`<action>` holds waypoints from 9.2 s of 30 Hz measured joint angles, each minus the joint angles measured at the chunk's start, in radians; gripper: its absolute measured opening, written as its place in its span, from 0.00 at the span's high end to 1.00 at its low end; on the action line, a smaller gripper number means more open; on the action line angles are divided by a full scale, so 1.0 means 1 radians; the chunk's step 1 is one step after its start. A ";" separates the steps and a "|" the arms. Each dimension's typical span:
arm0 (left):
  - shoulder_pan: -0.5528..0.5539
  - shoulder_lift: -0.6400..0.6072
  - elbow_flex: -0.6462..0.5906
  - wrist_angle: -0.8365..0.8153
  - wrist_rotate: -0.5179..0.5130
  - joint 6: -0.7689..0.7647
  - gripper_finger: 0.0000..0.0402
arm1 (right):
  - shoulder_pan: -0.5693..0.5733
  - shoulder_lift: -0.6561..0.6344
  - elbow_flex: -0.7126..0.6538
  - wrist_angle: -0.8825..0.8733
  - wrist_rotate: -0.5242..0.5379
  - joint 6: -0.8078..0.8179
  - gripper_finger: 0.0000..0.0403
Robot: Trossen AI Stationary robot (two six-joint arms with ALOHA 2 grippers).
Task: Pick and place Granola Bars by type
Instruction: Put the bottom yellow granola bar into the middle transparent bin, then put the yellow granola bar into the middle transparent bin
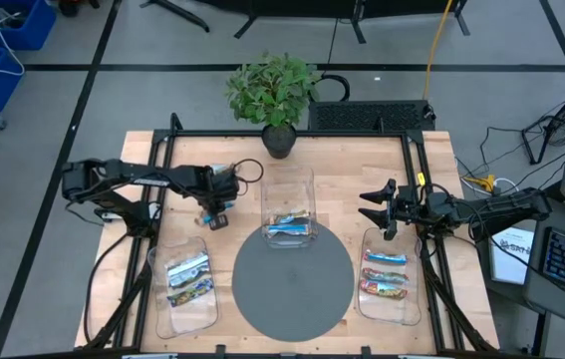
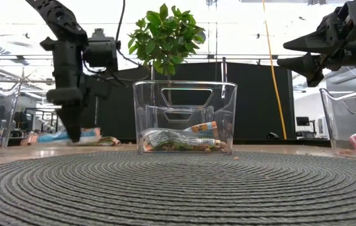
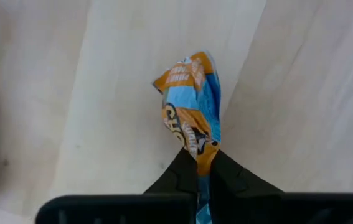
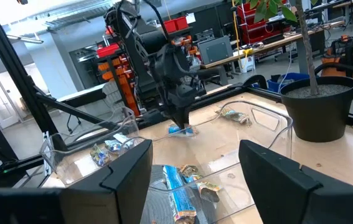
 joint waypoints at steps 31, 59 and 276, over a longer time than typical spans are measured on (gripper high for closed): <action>-0.215 0.002 0.767 -0.510 -0.008 -0.039 0.98 | 0.000 0.000 0.000 0.000 0.000 0.000 0.42; -0.099 0.568 1.231 -0.489 -0.105 0.249 0.98 | 0.000 0.000 0.000 0.000 0.000 0.000 0.42; 0.037 -0.217 0.130 -0.201 -0.366 0.141 0.99 | 0.000 0.007 0.000 0.000 0.000 0.000 0.42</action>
